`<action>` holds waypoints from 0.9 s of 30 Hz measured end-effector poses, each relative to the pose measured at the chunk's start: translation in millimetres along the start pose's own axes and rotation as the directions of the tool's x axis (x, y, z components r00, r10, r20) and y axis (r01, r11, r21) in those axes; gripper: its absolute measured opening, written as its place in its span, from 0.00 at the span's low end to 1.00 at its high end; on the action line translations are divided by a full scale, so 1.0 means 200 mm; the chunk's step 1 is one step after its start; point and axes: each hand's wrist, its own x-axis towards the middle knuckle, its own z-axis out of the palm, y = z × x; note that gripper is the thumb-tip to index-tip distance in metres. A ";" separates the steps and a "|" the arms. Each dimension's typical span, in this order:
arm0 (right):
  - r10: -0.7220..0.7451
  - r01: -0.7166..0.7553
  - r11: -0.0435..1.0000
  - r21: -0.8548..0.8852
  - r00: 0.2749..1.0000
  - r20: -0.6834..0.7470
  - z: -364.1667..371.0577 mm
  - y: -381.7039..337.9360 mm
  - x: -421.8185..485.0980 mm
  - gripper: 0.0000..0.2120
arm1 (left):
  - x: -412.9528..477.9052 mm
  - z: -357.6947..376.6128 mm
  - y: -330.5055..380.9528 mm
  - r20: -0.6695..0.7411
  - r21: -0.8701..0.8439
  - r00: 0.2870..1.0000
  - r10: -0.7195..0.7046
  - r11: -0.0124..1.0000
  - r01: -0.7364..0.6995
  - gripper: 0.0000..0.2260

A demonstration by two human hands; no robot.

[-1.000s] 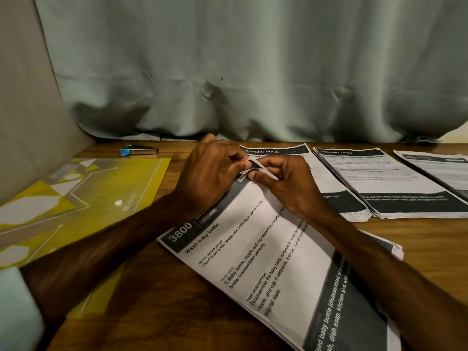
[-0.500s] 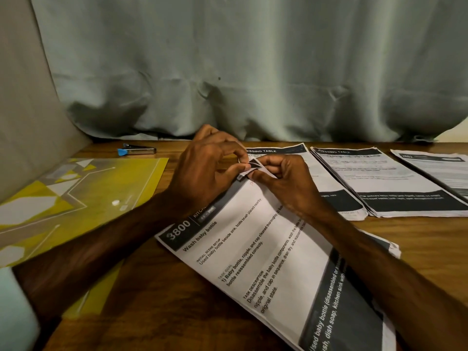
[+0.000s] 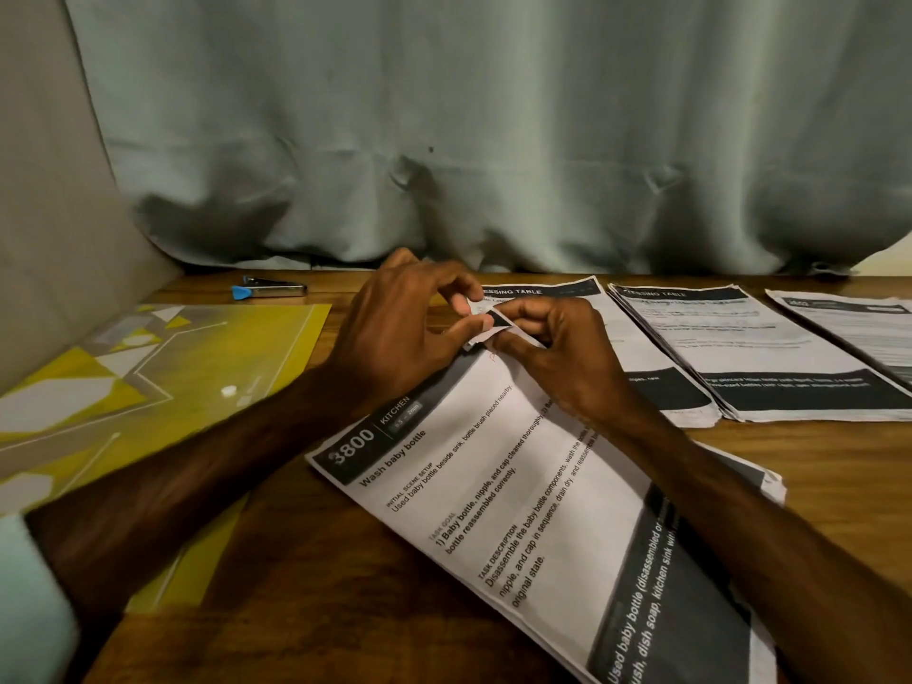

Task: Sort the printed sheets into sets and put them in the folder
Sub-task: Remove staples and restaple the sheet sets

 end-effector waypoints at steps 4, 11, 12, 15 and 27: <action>-0.010 0.009 0.998 -0.055 1.000 -0.009 0.00 -0.01 0.00 0.10 | 0.00 -0.01 -0.01 0.033 0.001 0.999 0.004 1.000 -0.004 0.03; -0.012 0.011 0.997 -0.082 1.000 -0.013 0.00 -0.01 0.00 0.12 | 0.01 0.00 -0.02 0.074 0.013 0.993 0.091 0.996 -0.092 0.02; -0.009 0.008 0.997 -0.072 1.000 -0.012 0.00 -0.01 0.00 0.12 | 0.01 0.00 -0.03 0.079 0.015 0.993 0.093 0.995 -0.094 0.02; -0.008 0.008 1.000 -0.015 1.000 -0.007 -0.01 -0.01 0.00 0.11 | 0.01 0.00 -0.03 0.089 -0.025 0.993 0.082 0.996 -0.080 0.01; 0.096 -0.099 0.994 0.048 0.994 0.062 -0.03 -0.01 0.01 0.07 | 0.00 -0.01 -0.03 0.288 -0.569 0.947 -0.145 0.770 0.290 0.10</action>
